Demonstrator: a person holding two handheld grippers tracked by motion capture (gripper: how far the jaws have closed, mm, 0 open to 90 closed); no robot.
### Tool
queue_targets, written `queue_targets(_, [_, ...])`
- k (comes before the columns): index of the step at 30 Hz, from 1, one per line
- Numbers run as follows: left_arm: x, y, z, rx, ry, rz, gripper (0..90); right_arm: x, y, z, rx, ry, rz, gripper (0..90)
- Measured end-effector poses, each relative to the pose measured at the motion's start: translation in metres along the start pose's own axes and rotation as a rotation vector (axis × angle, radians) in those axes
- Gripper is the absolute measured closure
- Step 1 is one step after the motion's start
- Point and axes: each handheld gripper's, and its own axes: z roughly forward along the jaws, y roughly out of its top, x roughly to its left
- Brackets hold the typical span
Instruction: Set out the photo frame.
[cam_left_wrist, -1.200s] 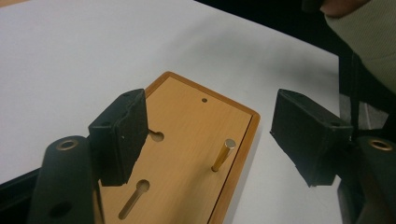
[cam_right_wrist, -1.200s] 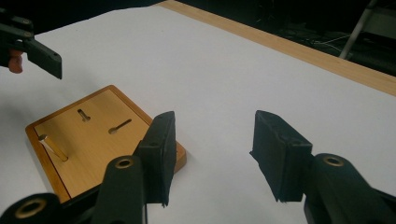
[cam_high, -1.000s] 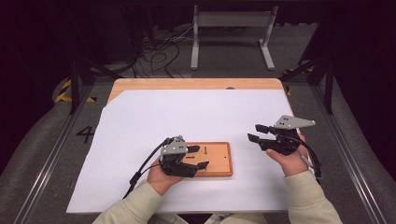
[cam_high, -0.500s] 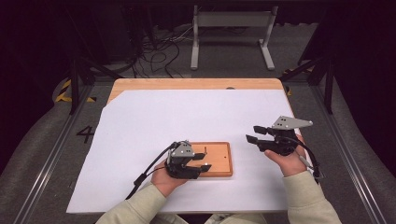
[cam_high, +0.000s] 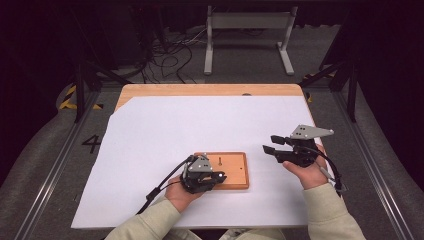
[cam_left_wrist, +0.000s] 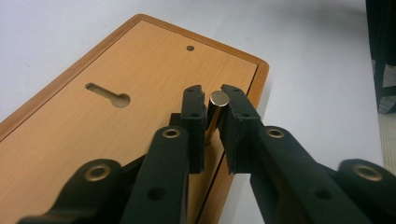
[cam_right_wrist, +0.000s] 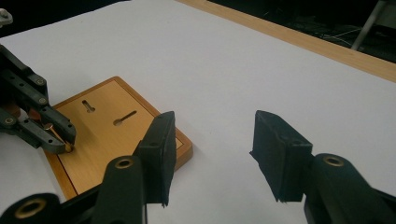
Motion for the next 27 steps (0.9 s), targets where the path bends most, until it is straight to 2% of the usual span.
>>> queue_targets(10, [-0.003, -0.001, 0.000, 0.000, 0.025, 0.055, 83.2, 0.000, -0.001, 0.002, 0.006, 0.007, 0.005, 50.0])
queue_targets(15, [-0.007, -0.001, 0.001, 0.002, 0.051, 0.107, 83.5, 0.000, -0.001, 0.002, 0.006, 0.014, 0.006, 49.3])
queue_targets(20, [-0.013, -0.002, 0.000, 0.017, 0.103, 0.182, 83.6, 0.001, -0.001, 0.003, 0.012, 0.017, 0.007, 49.1])
queue_targets(25, [-0.015, -0.002, 0.000, 0.024, 0.113, 0.204, 83.6, 0.001, -0.001, 0.004, 0.016, 0.021, 0.007, 49.0])
queue_targets(27, [-0.018, -0.002, 0.000, 0.024, 0.131, 0.245, 83.6, 0.001, -0.001, 0.005, 0.020, 0.024, 0.007, 48.7])
